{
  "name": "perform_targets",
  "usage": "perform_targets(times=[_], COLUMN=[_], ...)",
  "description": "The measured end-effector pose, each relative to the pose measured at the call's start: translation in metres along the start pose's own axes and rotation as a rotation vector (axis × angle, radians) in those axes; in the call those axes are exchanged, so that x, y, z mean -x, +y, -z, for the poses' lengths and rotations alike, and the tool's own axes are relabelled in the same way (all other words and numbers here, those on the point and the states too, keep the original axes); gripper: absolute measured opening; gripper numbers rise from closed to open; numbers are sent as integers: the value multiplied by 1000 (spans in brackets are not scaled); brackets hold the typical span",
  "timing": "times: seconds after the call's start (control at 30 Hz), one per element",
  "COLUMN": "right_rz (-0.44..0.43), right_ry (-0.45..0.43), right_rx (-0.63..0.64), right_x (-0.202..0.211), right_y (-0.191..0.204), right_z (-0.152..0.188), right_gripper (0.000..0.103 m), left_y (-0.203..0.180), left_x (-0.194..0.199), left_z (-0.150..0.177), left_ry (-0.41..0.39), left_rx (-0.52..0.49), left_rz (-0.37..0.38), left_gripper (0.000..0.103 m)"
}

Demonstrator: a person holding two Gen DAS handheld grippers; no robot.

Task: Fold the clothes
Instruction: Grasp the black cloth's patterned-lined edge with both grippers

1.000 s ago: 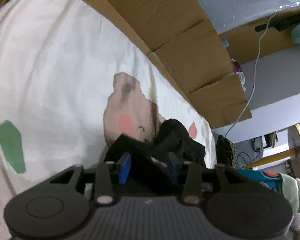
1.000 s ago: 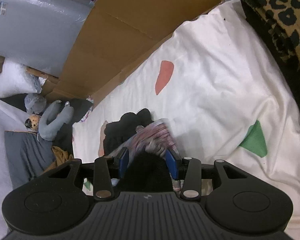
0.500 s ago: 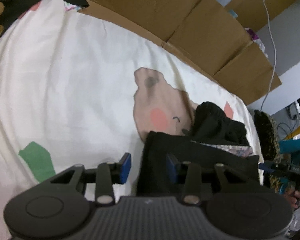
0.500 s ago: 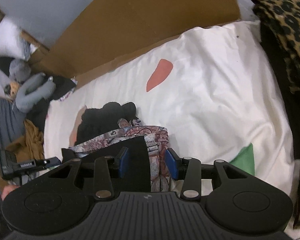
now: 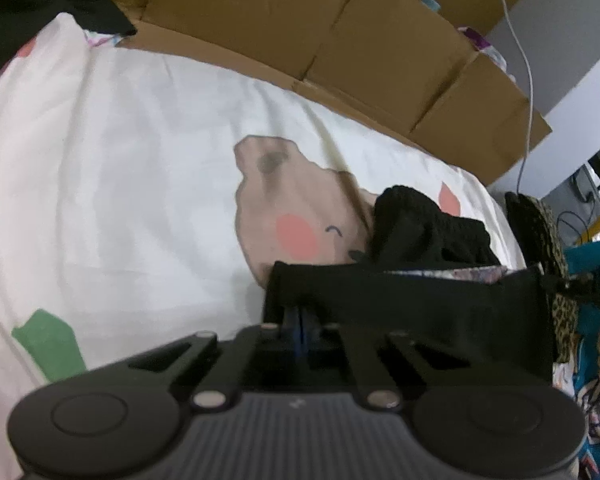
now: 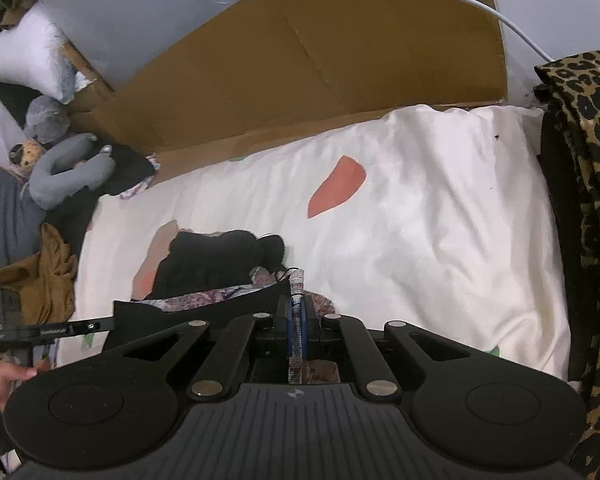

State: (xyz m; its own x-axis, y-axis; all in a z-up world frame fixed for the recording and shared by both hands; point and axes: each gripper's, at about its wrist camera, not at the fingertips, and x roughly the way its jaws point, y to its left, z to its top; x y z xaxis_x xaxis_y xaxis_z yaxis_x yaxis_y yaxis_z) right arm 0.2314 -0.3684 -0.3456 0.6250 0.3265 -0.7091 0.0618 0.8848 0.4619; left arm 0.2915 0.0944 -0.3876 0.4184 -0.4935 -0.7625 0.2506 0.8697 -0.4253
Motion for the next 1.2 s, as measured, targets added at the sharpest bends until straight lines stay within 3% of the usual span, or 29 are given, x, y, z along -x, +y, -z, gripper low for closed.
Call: perform_targets(times=[0.13,0.3,0.43,0.63,0.73,0.97,1.07,1.13,1.2], right_rz=[33,64,117,196,191,182,162,147,150], right_ry=[19,36,53,76,82,101,110,123,127], right_rx=[-27,-42,-7,62,78,183,173,168,190], right_x=[-21,-44,-52,-62,-65,-72,-74,-75,-76], right_y=[-8,-13,-2,6,5,16,14,15,18], right_z=[4,17,20,22,23,26,26,25,25], right_gripper=[2,3,11,30,30,27,23,11,8], left_y=[1,1,-4,-11,-13,-17,-20,-25,-28], left_x=[3,-3,-3,-13,-16,-31,-36,-39,-41], left_z=[-1,-3,-2,-2,-2,-3,-5,-7,-8], left_ry=[-26,8,6,22,21,34,43,57,67], left_rx=[11,1,-21,-63,-70,-101,-120,-148,-160], left_rz=[-32,-57,-58,-88,-92,-95,-93,-101,-109], left_gripper=[1,2,17,26,34,38,45,47,49])
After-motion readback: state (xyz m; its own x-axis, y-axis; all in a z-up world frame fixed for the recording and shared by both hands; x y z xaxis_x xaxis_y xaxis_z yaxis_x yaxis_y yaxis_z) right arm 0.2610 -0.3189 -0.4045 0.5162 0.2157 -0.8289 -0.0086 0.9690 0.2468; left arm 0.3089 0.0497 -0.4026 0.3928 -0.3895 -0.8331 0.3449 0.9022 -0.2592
